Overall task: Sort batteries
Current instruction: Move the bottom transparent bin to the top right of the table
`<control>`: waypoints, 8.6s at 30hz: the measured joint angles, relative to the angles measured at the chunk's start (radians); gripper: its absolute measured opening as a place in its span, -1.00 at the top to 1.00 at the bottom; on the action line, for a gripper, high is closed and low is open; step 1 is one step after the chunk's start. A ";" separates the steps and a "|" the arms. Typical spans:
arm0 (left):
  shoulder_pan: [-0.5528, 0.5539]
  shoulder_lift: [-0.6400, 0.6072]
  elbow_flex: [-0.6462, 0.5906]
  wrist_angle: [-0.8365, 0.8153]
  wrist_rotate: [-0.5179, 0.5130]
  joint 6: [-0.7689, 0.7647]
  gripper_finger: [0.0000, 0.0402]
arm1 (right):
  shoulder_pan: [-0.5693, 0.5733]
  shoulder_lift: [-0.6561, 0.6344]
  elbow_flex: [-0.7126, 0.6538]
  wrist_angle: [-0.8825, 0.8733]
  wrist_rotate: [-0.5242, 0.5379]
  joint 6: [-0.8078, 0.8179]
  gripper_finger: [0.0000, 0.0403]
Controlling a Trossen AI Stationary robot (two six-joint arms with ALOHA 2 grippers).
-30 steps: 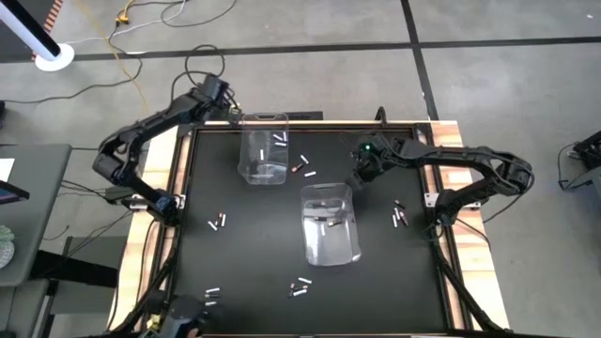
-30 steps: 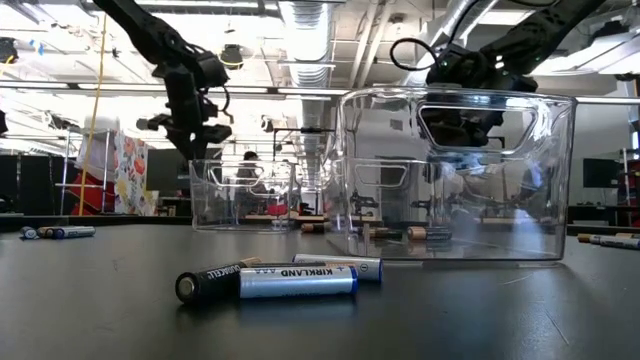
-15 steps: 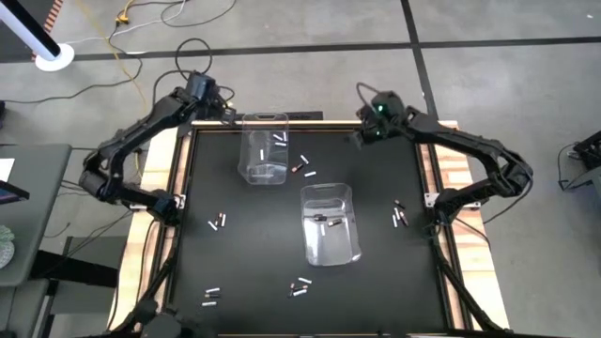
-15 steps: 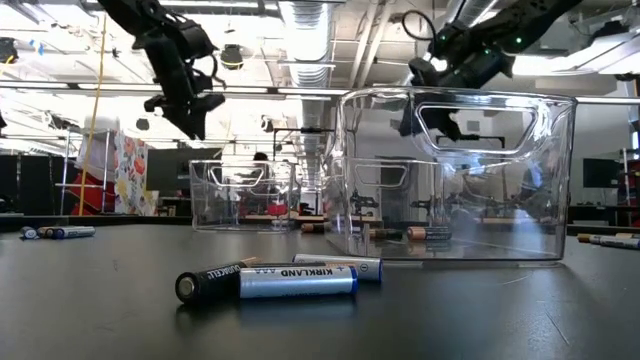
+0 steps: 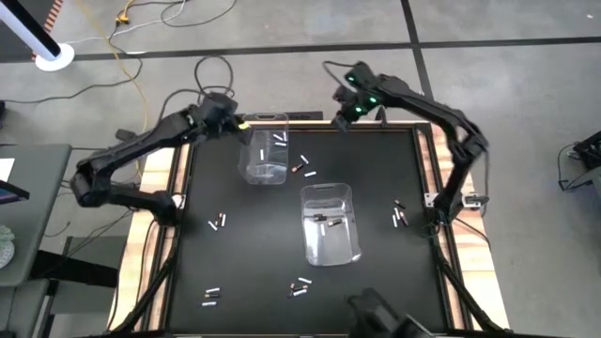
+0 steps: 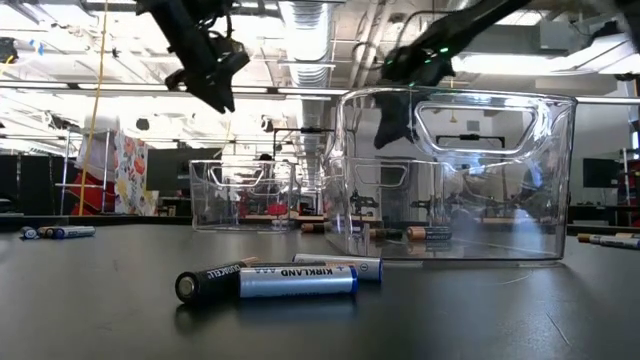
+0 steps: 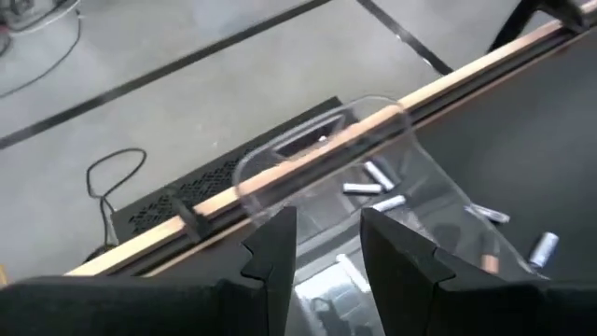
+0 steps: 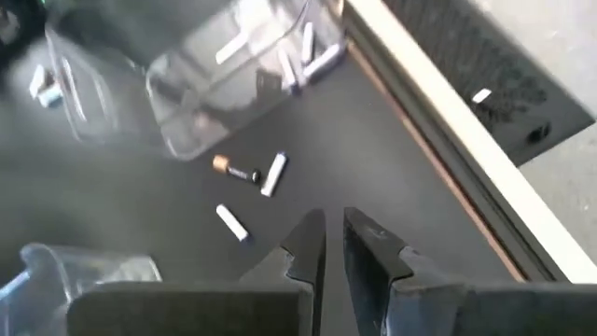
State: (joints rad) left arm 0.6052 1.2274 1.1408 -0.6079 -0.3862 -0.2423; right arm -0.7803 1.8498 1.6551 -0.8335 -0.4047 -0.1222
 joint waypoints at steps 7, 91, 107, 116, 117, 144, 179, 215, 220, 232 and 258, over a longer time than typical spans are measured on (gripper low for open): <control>-0.148 -0.022 -0.142 0.102 -0.011 -0.093 0.42 | 0.028 0.216 0.263 -0.164 0.006 -0.069 0.70; -0.093 -0.344 -0.315 0.077 -0.013 0.036 0.42 | 0.233 0.330 0.210 -0.129 0.191 0.402 0.16; -0.093 -0.344 -0.315 0.076 0.017 0.068 0.42 | 0.213 0.322 0.210 -0.116 -0.067 0.511 0.16; -0.093 -0.344 -0.315 0.076 0.017 0.115 0.42 | 0.153 0.322 0.210 -0.138 -0.250 0.587 0.16; -0.093 -0.344 -0.315 0.076 0.017 0.115 0.42 | 0.147 0.322 0.210 -0.137 -0.249 0.593 0.16; -0.093 -0.344 -0.315 0.101 0.017 0.172 0.42 | 0.200 0.404 0.210 -0.121 -0.217 0.608 0.16; -0.093 -0.344 -0.314 0.227 0.017 0.252 0.42 | 0.133 -0.192 -0.521 0.210 0.094 0.507 0.16; -0.093 -0.344 -0.314 0.239 0.017 0.310 0.42 | 0.157 -0.171 -0.326 0.244 0.089 0.373 0.16; -0.093 -0.344 -0.314 0.239 0.017 0.310 0.42 | 0.157 -0.171 -0.326 0.244 0.089 0.375 0.16; -0.093 -0.344 -0.314 0.239 0.017 0.307 0.42 | 0.157 -0.171 -0.326 0.244 0.089 0.375 0.16; -0.093 -0.344 -0.314 0.239 0.017 0.299 0.42 | 0.199 -0.171 -0.326 0.244 0.088 0.302 0.21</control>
State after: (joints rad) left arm 0.5125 0.8833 0.8265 -0.3687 -0.3693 0.0563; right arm -0.5818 1.6791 1.3289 -0.5894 -0.3171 0.1796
